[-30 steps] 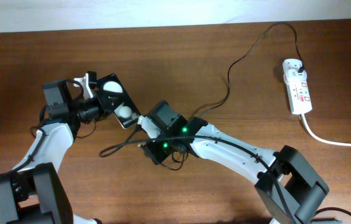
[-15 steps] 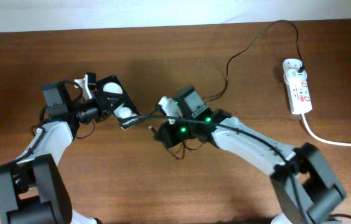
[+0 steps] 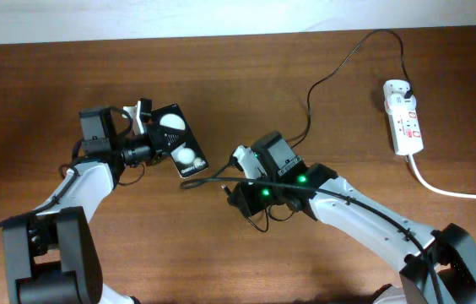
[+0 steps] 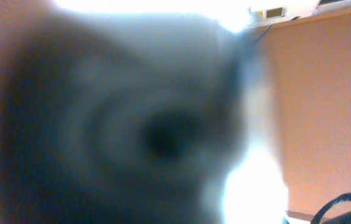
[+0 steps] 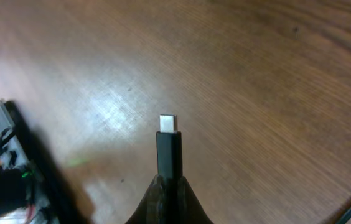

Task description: Plug charger to phone and switch on socket

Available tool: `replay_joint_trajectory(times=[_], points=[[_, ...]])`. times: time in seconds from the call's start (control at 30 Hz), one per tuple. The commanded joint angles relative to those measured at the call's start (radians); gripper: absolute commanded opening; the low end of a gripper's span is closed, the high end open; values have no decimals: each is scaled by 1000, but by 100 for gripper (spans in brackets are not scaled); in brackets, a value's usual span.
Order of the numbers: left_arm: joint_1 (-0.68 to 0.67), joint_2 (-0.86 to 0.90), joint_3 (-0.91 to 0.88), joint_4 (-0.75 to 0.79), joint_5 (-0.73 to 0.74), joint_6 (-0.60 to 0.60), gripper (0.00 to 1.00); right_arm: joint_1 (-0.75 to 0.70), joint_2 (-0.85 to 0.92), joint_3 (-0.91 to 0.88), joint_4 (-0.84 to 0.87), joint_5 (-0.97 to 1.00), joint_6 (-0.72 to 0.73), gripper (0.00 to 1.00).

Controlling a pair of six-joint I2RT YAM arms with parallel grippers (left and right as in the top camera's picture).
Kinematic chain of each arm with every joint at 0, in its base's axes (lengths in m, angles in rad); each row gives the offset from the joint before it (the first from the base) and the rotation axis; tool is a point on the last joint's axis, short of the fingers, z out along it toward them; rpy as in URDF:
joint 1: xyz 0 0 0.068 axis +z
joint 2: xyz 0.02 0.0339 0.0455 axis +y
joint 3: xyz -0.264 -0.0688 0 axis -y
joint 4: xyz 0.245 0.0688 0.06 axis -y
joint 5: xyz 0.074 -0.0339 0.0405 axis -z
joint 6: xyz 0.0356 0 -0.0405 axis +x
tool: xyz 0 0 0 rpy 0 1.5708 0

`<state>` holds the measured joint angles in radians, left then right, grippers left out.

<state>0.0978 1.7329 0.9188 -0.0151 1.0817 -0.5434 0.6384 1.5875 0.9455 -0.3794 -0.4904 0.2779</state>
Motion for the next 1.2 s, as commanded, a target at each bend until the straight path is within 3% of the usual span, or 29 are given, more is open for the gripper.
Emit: replay_joint_trajectory(times=[0.0, 0.2, 0.7, 0.83, 1.0, 1.17], points=[[-15, 3, 1, 6, -9, -8, 0, 36, -10, -25, 27, 80, 32, 4], [-39, 3, 1, 39, -9, -8, 0, 43, -10, -26, 104, 84, 80, 4], [-39, 2, 1, 69, -5, 13, 0, 43, -10, -26, 108, 81, 79, 4], [-39, 2, 1, 85, -4, -146, 0, 43, -10, -26, 203, -40, 79, 4], [-39, 2, 1, 93, -1, -361, 0, 43, -10, -26, 276, -48, 79, 4], [-39, 2, 1, 93, 7, -361, 0, 43, -10, -26, 309, -48, 79, 4]])
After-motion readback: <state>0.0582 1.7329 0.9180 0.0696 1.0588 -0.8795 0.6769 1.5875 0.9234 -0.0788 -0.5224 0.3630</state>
